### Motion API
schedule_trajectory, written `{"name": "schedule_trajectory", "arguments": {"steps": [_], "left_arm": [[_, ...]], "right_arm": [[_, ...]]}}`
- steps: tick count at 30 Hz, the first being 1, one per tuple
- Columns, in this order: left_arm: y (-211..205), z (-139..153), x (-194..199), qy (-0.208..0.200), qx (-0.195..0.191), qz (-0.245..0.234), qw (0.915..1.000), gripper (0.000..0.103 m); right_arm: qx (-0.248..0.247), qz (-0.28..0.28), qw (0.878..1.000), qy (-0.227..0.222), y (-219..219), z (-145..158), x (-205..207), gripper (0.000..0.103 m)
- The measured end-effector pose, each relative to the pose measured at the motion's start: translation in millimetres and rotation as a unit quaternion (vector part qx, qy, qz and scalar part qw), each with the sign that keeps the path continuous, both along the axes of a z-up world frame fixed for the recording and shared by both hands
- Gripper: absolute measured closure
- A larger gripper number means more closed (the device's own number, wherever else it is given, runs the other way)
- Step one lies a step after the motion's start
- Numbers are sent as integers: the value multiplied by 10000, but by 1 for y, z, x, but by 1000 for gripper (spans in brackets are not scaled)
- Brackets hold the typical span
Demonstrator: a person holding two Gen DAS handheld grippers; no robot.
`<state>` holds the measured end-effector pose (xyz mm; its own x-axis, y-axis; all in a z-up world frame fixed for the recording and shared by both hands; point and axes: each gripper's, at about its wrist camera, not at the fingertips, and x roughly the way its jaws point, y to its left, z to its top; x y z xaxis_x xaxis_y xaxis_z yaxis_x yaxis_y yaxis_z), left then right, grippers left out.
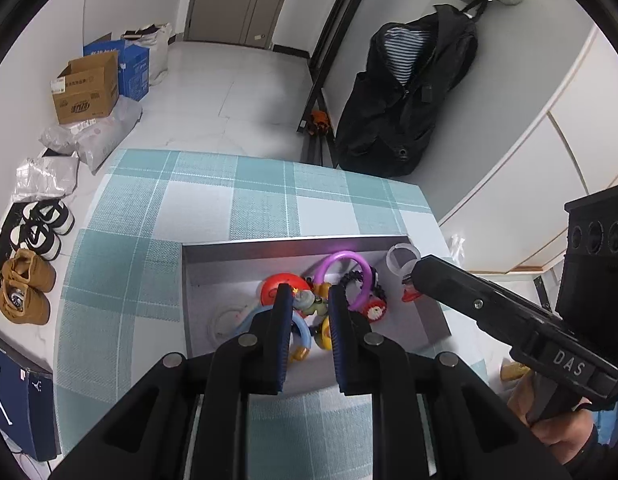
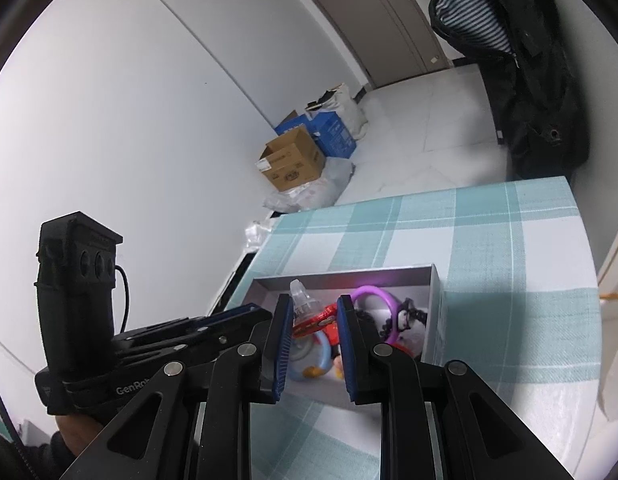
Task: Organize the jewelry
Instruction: 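Carry the small red charm into the white box with the right tool, then open the right tool to release the red charm in the box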
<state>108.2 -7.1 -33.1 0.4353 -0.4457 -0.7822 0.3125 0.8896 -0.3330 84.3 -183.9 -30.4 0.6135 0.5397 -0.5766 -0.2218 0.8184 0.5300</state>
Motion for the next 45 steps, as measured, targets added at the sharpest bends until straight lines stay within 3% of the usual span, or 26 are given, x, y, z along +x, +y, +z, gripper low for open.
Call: {"name": "schedule_trajectory", "arguments": {"steps": [12,21,28,31,34,38,45], "left_arm": [[-7,-11,16,293,-70,53,9995,90],[-10,-15,18,394,-40,78,9992,90],[-8,-22,25,705,-54,194,9973,89],[-3,-22,24,738,-228,228,9968,88],[-2,-18,21,677,-256,215,9971,88],[-2,-12,16,521,-220,232,9981,64],[3,3,6,124,-7,420,9990,62]], "right_arm": [[133,24,9996,246,-5,-9,19,82],[-40,91,9995,307,1,-14,23,82],[-53,103,9993,354,3,-17,24,80],[-128,40,9990,421,4,-16,24,79],[-208,-41,9992,352,2,-12,21,69],[-254,-205,9990,291,-5,-6,14,60],[-359,-300,9988,144,-8,7,0,44]]}}
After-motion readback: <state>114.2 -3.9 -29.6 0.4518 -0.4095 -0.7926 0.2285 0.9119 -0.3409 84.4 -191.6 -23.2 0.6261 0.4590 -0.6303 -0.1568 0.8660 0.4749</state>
